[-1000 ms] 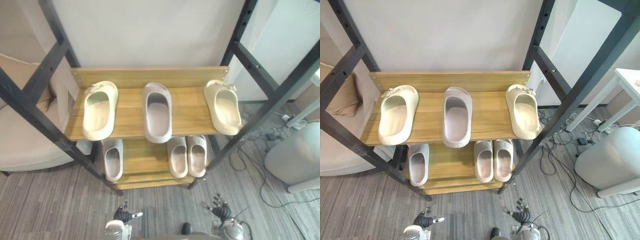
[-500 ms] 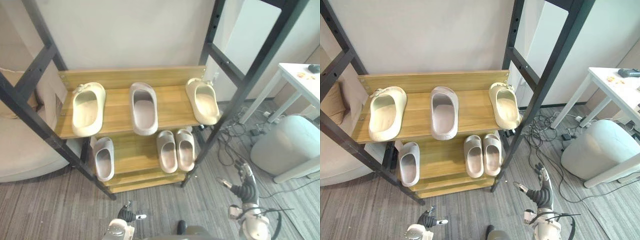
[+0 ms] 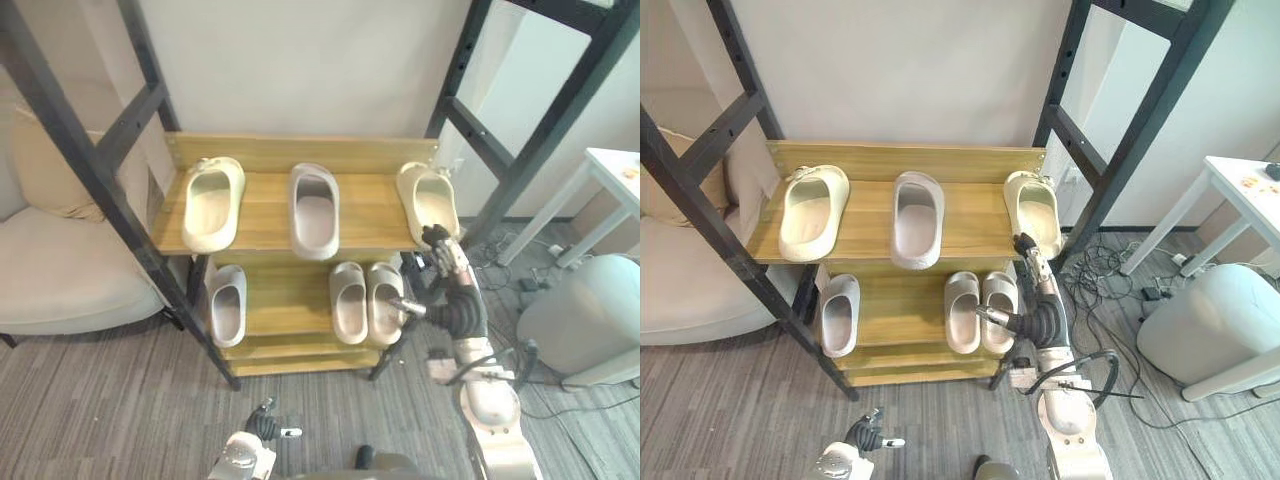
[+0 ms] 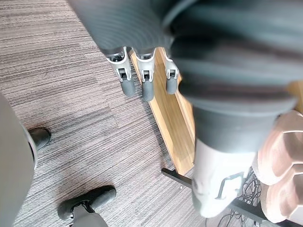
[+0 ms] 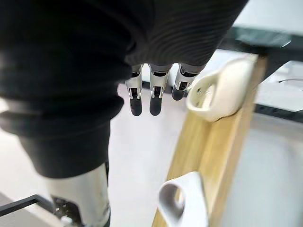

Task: Organize the slippers on the shoe rack

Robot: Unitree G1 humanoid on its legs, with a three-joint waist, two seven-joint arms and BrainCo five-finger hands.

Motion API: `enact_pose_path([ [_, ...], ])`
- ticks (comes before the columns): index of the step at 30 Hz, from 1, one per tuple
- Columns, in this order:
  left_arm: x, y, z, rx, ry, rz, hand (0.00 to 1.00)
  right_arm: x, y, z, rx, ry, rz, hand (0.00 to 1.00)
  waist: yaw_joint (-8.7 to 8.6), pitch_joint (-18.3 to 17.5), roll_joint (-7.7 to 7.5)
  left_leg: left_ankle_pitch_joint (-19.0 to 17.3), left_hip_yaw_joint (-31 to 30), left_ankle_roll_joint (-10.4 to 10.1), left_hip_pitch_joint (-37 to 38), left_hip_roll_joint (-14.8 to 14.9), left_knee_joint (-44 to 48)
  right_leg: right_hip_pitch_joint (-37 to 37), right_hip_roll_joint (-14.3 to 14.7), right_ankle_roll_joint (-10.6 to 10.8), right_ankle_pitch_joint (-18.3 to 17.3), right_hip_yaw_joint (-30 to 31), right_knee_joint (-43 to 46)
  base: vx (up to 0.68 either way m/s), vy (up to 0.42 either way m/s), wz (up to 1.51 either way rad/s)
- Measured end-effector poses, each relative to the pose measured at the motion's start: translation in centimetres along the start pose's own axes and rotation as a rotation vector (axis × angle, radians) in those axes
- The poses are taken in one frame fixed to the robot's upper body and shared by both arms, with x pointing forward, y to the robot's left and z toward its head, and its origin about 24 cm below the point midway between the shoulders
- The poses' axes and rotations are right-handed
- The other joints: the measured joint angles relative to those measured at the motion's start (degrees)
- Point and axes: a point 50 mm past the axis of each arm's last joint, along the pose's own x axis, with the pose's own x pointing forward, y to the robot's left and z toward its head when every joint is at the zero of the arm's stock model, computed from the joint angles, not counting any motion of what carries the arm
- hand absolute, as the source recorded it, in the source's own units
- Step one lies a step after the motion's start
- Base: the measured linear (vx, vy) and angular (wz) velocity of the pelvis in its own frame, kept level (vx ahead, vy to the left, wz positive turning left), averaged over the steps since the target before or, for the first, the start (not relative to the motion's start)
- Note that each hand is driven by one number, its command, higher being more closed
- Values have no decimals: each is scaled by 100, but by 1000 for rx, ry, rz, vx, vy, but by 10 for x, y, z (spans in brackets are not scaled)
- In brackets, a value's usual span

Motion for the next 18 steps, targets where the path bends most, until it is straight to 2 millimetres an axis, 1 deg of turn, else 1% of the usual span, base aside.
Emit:
enact_pose_path([
  [1,0,0,0,0,1,0,0,1,0,0,0,-4,1,0,9,-4,-4,0,-3,0,-11,0,-2,3,-1,3,5,-3,-15,31,17,3],
  [2,-1,0,-3,-1,7,0,0,9,1,5,-6,-41,13,0,10,-44,-10,-1,-36,2,-80,2,-20,-15,-5,12,37,-37,-90,10,3,7],
  [3,-1,0,-3,-4,6,-1,0,28,-2,16,-33,-130,28,0,4,-40,-14,10,-86,25,-121,-1,-77,-7,2,17,106,-69,-233,3,-1,10],
  [4,-1,0,-2,-4,5,-2,0,39,-3,22,-47,-177,30,0,10,-42,-15,29,-118,52,-144,-3,-112,1,7,12,165,-91,-303,-3,-26,21],
  [5,-1,0,-1,-4,1,-5,0,65,-8,34,-67,-270,22,0,45,-42,-14,75,-165,62,-191,-6,-105,28,17,15,242,-161,-425,1,-36,25],
  [6,0,-1,1,-5,-6,-10,0,78,-10,39,-73,-302,10,0,63,-39,-10,92,-197,55,-196,3,-105,81,19,12,271,-216,-490,12,-55,33],
  [7,0,-2,3,-7,-13,-16,0,86,-12,42,-76,-321,-4,0,128,-50,9,93,-270,54,-213,13,-104,119,24,13,271,-292,-529,13,-32,26],
  [9,1,-4,6,-10,-25,-20,0,92,-10,43,-74,-326,-7,0,225,-61,33,100,-376,46,-269,25,-100,153,27,13,271,-399,-603,50,-51,28],
  [11,1,-3,7,-16,-30,-18,0,101,-10,37,-82,-292,-17,0,267,-60,33,106,-437,50,-305,21,-102,165,27,13,272,-452,-653,62,-44,17],
  [12,1,-3,7,-19,-30,-16,0,103,-10,35,-84,-283,-21,0,276,-60,33,107,-443,50,-305,20,-102,174,26,13,272,-460,-662,41,-19,5],
  [14,1,-1,6,-37,-26,-4,0,115,-12,31,-102,-255,-42,0,290,-58,32,106,-457,50,-334,9,-102,167,20,13,271,-467,-684,50,-15,3],
  [16,0,0,5,-42,-25,0,0,121,-14,31,-112,-250,-50,0,294,-58,29,106,-464,51,-364,6,-100,151,18,13,271,-473,-696,38,-13,3],
  [18,0,2,6,-42,-28,4,0,138,-13,33,-122,-243,-61,0,317,-57,27,107,-476,51,-449,6,-88,87,17,14,272,-494,-718,40,-28,4],
])
